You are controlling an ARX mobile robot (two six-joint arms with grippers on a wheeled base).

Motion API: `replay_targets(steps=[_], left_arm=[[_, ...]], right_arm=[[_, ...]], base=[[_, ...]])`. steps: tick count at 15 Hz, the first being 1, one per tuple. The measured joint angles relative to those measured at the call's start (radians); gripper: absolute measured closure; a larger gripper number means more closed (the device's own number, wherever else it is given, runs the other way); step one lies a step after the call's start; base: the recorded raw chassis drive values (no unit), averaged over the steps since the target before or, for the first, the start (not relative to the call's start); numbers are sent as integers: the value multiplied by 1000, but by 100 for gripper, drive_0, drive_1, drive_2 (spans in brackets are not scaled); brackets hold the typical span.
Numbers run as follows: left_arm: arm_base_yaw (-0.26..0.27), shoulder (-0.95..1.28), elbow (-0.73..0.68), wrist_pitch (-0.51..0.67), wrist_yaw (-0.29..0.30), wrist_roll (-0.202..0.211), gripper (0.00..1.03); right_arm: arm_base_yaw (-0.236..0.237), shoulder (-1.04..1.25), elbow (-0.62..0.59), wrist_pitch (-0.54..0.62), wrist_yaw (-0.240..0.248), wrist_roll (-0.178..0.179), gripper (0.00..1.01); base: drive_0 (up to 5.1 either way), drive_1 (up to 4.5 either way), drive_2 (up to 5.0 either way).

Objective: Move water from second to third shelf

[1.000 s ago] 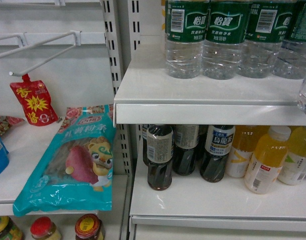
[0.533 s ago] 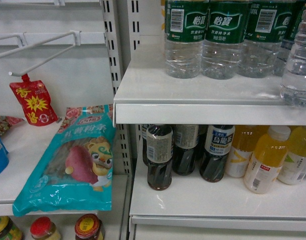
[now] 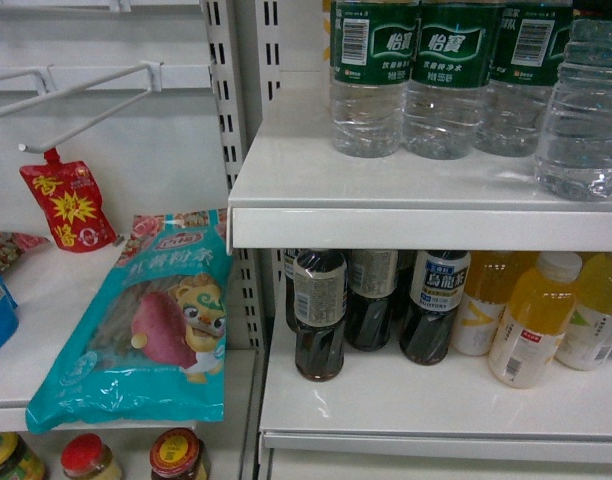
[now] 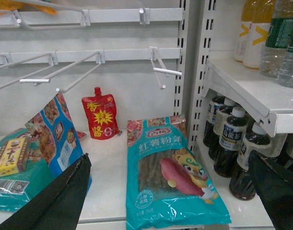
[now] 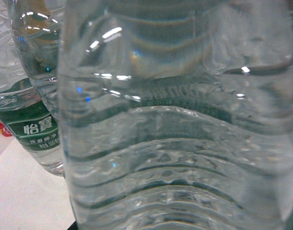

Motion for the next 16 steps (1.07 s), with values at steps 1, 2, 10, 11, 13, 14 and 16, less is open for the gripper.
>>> replay_targets(steps=[1,2,10,11,13,14,16], left_arm=[[0,0,0,0,0,0,5],[0,0,0,0,0,0,5],[0,0,0,0,0,0,5],[0,0,0,0,0,0,5],[0,0,0,0,0,0,5],[0,0,0,0,0,0,5],[0,0,0,0,0,0,5]], right_arm=[[0,14,14,-1,1,0,59],[0,29,27,-2,2,3,59],[12,44,36,8,23,-1,59],[12,44,36,9,24,-4,59],[12,45,36,9,29,-12,46],[11,48,36,14,31,-17,34],[11,47,36,29,38,-38,5]], base=[[0,0,0],[0,0,0],[0,0,0],[0,0,0],[0,0,0],[0,0,0],[0,0,0]])
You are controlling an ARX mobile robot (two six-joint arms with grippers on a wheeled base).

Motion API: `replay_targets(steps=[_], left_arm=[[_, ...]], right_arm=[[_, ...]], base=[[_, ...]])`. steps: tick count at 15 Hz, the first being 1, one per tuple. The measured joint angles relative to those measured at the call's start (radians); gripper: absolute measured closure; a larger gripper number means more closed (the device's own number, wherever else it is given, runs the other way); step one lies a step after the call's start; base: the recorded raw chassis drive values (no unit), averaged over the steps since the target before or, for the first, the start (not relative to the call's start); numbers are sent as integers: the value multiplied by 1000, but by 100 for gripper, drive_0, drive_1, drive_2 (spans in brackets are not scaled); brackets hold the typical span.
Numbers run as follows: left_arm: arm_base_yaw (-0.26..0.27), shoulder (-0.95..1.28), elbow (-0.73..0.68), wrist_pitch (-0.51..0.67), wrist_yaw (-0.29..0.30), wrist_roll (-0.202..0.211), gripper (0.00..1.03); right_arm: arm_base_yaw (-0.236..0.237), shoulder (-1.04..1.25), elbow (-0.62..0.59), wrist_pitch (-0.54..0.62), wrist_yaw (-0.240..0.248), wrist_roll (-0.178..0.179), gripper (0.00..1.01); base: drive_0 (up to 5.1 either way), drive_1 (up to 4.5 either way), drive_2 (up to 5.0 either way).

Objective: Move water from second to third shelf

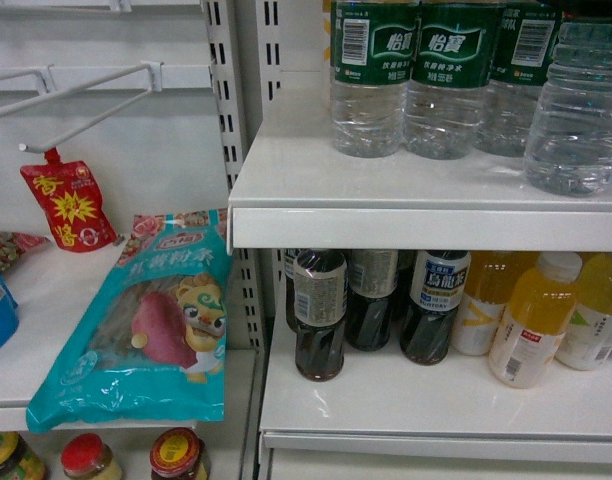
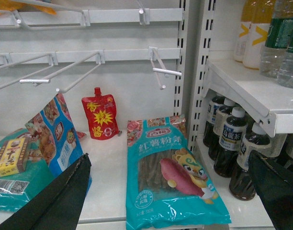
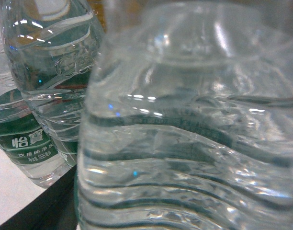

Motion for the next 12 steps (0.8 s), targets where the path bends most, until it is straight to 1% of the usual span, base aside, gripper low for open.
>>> replay_targets(steps=[1,2,7,9,12], left_arm=[[0,0,0,0,0,0,5],[0,0,0,0,0,0,5],[0,0,0,0,0,0,5],[0,0,0,0,0,0,5],[0,0,0,0,0,0,5]], right_arm=[[0,0,0,0,0,0,2],[0,0,0,0,0,-4,4],[0,-22,0,-31,0,-15,3],[1,-80,-17,-31,13,-26,3],[3,-158,-68,-53,16,-27,3]], base=[[0,0,0],[0,0,0],[0,0,0],[0,0,0],[0,0,0]])
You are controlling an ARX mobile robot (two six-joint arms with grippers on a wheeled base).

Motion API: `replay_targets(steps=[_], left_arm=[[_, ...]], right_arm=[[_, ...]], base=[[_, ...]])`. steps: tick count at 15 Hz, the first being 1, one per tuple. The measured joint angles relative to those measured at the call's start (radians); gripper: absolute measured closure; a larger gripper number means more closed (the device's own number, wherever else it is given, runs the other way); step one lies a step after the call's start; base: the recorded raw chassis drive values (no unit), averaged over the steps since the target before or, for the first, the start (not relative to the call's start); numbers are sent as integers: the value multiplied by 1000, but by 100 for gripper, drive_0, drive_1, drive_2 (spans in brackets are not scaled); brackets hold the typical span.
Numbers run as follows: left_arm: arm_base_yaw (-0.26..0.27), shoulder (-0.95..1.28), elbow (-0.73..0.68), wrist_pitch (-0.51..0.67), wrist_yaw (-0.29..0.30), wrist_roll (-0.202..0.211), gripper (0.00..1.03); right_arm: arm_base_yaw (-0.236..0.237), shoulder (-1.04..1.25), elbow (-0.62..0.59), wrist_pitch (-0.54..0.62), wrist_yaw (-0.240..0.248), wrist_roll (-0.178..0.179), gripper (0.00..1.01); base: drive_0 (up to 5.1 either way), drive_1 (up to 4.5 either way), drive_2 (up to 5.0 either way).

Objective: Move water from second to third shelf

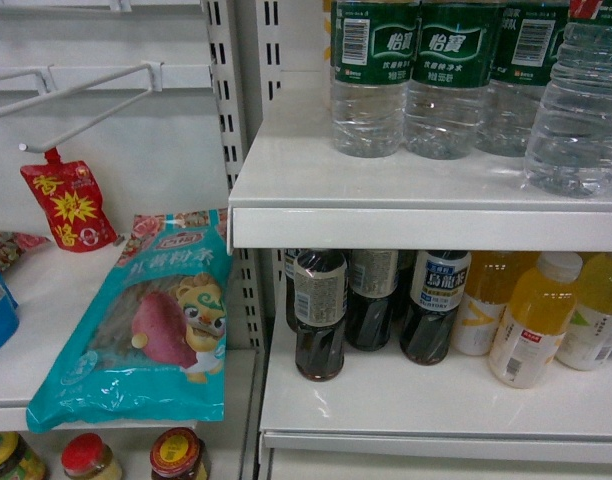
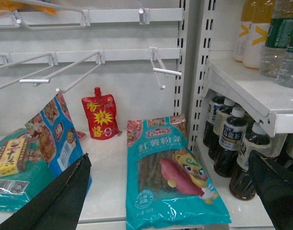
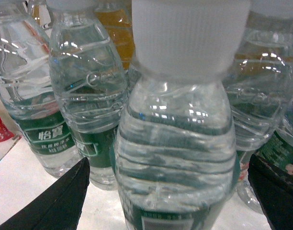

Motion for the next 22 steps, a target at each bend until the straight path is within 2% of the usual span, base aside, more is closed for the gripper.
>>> replay_targets(steps=[2,4,7,8,10,14,15,16,18,19,21,22], left_arm=[[0,0,0,0,0,0,5],[0,0,0,0,0,0,5],[0,0,0,0,0,0,5],[0,0,0,0,0,0,5],[0,0,0,0,0,0,5],[0,0,0,0,0,0,5],[0,0,0,0,0,0,5],[0,0,0,0,0,0,5],[0,0,0,0,0,0,5],[0,0,0,0,0,0,5],[0,0,0,0,0,0,5],[0,0,0,0,0,0,5]], right_arm=[[6,-39,-39,-8,15,-15,3],[13,-95,-73,-15,30,-15,3],[19,-202,-147,15,89,-27,3],[17,-241,-177,5,92,-27,3],[8,-347,-250,-16,93,-37,3],[-32,-563,-357,-122,47,-40,3],[-29,-610,-425,11,111,-24,13],[-40,-661,-498,79,132,-18,24],[-137,-694,-640,169,63,-14,50],[-146,-715,-706,171,56,-13,66],[-140,-806,-765,180,51,-13,99],[-140,-835,-796,171,51,-9,99]], base=[[0,0,0],[0,0,0],[0,0,0],[0,0,0],[0,0,0],[0,0,0],[0,0,0],[0,0,0],[0,0,0],[0,0,0],[0,0,0],[0,0,0]])
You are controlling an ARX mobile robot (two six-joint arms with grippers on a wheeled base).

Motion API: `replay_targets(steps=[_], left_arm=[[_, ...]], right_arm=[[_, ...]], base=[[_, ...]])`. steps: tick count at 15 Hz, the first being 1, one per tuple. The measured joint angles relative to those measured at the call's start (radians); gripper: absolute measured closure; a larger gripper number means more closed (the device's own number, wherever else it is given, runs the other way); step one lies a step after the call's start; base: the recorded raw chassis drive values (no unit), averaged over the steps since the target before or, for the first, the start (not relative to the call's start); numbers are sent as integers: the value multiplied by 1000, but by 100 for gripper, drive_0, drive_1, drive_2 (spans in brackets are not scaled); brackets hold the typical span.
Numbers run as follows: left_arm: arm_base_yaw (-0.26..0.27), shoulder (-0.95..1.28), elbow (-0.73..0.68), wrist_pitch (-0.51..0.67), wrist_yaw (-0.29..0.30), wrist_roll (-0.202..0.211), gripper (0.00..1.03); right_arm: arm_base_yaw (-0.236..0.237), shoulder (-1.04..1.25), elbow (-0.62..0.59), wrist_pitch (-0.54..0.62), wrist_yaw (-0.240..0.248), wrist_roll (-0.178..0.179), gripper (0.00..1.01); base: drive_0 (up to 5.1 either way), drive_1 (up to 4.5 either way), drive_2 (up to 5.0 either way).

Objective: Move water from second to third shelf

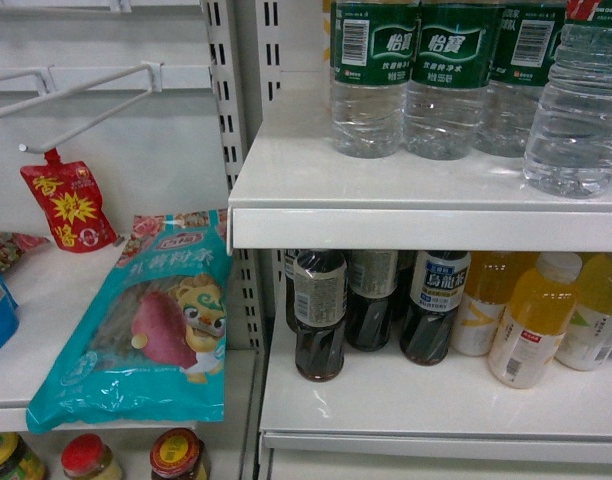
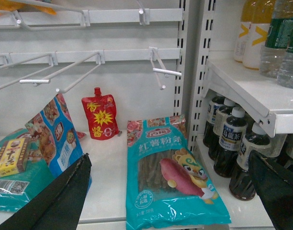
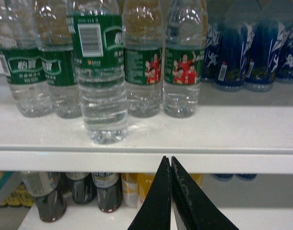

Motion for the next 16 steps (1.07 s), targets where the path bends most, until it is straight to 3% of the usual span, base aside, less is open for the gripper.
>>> replay_targets(steps=[9,10,16], left_arm=[[0,0,0,0,0,0,5],[0,0,0,0,0,0,5],[0,0,0,0,0,0,5]], right_arm=[[0,-240,-107,-134,0,0,99],[0,-252,-129,-103,0,0,99],[0,-359,-135,-214,0,2,99]], base=[[0,0,0],[0,0,0],[0,0,0]])
